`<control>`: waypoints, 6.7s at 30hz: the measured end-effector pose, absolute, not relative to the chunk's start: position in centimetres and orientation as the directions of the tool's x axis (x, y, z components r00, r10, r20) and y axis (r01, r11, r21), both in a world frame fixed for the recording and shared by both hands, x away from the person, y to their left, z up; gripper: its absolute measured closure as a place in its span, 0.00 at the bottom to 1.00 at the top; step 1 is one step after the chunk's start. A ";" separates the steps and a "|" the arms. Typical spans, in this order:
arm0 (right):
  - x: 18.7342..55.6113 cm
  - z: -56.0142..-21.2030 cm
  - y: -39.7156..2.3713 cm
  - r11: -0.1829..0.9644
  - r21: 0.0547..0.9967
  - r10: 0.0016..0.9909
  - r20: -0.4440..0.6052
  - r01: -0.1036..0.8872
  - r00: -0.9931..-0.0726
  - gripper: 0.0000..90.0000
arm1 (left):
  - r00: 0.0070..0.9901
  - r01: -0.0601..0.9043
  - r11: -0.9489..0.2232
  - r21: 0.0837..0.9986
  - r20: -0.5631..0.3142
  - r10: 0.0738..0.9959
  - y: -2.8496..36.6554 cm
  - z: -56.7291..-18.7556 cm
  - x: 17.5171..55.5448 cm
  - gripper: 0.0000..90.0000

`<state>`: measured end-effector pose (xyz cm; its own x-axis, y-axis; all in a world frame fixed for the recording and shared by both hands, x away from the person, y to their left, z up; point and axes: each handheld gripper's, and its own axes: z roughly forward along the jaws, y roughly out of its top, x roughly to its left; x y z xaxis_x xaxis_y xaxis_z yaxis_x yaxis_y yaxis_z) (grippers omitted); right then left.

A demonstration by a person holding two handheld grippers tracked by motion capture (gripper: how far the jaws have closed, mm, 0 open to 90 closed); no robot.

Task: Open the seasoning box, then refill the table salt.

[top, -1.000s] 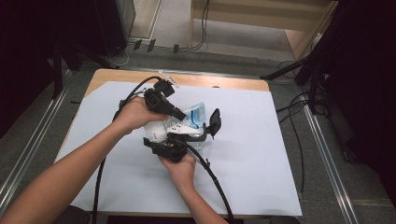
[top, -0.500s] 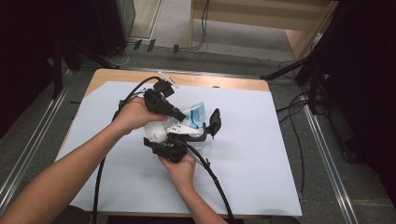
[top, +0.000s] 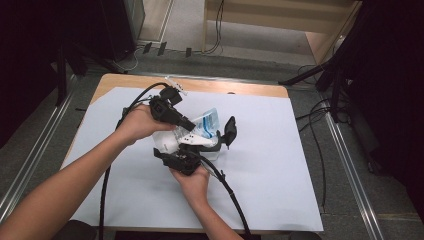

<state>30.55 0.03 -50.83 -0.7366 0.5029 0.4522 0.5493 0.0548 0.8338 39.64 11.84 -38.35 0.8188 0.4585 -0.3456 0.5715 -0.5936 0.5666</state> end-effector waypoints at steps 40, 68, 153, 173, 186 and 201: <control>30.8 -50.6 0.0 0.037 0.827 0.501 0.470 0.561 -0.726 0.70 | 0.816 0.574 -0.592 0.565 -0.335 0.472 11.2 -38.4 39.8 0.94; 31.0 -50.4 0.0 0.031 0.825 0.499 0.476 0.564 -0.724 0.70 | 0.812 0.580 -0.587 0.565 -0.340 0.475 11.2 -38.3 39.9 0.94; 30.9 -49.9 0.1 0.000 0.819 0.497 0.498 0.574 -0.711 0.72 | 0.815 0.573 -0.576 0.582 -0.332 0.475 11.2 -37.8 39.8 0.94; 31.0 -49.6 0.1 -0.004 0.818 0.491 0.503 0.576 -0.711 0.71 | 0.817 0.572 -0.589 0.572 -0.327 0.475 10.9 -37.5 39.9 0.94; 31.0 -49.6 0.2 -0.009 0.815 0.487 0.510 0.580 -0.709 0.70 | 0.815 0.574 -0.587 0.571 -0.330 0.476 10.9 -37.6 40.0 0.94; 31.0 -49.5 0.2 -0.011 0.816 0.488 0.509 0.578 -0.710 0.70 | 0.817 0.571 -0.588 0.573 -0.328 0.474 10.9 -37.5 39.9 0.94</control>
<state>30.99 0.17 -49.54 -0.7095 0.4878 0.5086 0.5776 -0.0109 0.8163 39.94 10.86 -37.53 0.8171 0.4742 -0.3277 0.5710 -0.5880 0.5729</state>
